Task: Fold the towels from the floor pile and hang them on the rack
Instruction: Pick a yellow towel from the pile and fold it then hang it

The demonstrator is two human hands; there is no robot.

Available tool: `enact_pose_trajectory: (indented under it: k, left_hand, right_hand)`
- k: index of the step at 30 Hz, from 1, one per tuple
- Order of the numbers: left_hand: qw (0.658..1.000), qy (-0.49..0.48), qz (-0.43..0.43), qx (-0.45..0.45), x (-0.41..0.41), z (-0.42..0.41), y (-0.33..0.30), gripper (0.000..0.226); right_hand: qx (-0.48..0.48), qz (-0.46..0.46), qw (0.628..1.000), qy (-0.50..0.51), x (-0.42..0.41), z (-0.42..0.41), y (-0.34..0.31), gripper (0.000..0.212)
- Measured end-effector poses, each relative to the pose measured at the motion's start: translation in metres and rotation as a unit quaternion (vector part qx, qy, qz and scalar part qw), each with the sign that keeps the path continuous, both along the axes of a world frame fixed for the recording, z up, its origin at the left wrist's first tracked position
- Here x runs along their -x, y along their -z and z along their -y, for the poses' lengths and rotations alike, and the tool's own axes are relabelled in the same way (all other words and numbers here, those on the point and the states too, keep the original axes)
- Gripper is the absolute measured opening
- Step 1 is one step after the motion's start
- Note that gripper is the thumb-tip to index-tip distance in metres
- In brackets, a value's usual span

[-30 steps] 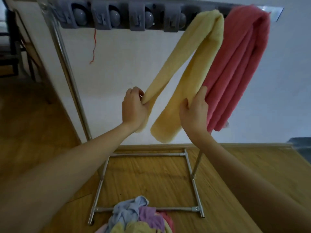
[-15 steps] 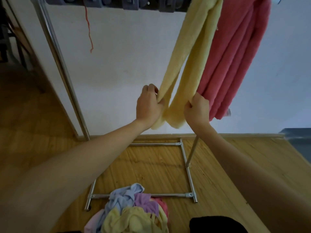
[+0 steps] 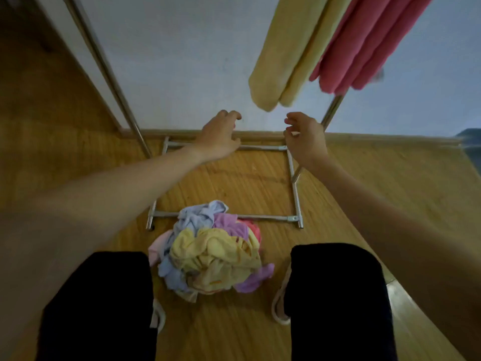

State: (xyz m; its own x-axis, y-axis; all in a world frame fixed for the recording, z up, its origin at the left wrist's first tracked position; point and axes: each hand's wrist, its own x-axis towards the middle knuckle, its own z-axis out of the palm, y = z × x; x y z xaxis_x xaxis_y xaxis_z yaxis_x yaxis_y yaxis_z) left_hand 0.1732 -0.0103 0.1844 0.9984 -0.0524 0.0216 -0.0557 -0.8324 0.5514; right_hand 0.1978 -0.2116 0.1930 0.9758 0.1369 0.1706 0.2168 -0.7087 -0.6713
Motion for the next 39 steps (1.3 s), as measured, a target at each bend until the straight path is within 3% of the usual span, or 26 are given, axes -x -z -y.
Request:
enact_pose_trajectory:
  k: [4, 10, 14, 18, 25, 28, 32, 36, 39]
  left_hand:
    - [0.995, -0.035, -0.092, -0.017, 0.041, -0.026, 0.067, 0.051]
    - [0.966, -0.04, -0.248, -0.055, 0.1, -0.056, 0.168, 0.039]
    - [0.946, -0.055, -0.313, -0.068, 0.125, -0.079, 0.226, 0.04]
    - [0.922, -0.105, -0.37, -0.039, 0.147, -0.098, 0.277, 0.023]
    - [0.91, -0.164, -0.379, 0.042, 0.161, -0.114, 0.363, 0.034]
    - [0.894, -0.231, -0.377, 0.064, 0.161, -0.101, 0.343, 0.044]
    - [0.89, -0.314, -0.323, 0.079, 0.165, -0.09, 0.335, 0.029]
    - [0.882, -0.367, -0.244, 0.165, 0.168, -0.083, 0.315, 0.021]
    - [0.883, -0.35, -0.203, 0.239, 0.165, -0.08, 0.283, 0.017]
  right_hand:
    - [0.097, -0.132, 0.985, -0.052, 0.041, -0.009, 0.08, 0.041]
    - [0.191, -0.302, 0.913, -0.197, 0.113, -0.035, 0.193, 0.041]
    - [0.232, -0.35, 0.872, -0.252, 0.142, -0.057, 0.243, 0.051]
    - [0.242, -0.32, 0.875, -0.271, 0.151, -0.081, 0.274, 0.059]
    - [0.258, -0.306, 0.875, -0.271, 0.139, -0.098, 0.313, 0.07]
    - [0.29, -0.279, 0.871, -0.283, 0.141, -0.095, 0.32, 0.058]
    - [0.248, -0.318, 0.879, -0.254, 0.15, -0.087, 0.322, 0.033]
    - [0.237, -0.361, 0.866, -0.252, 0.159, -0.082, 0.315, 0.036]
    - [0.223, -0.356, 0.87, -0.259, 0.161, -0.081, 0.301, 0.041]
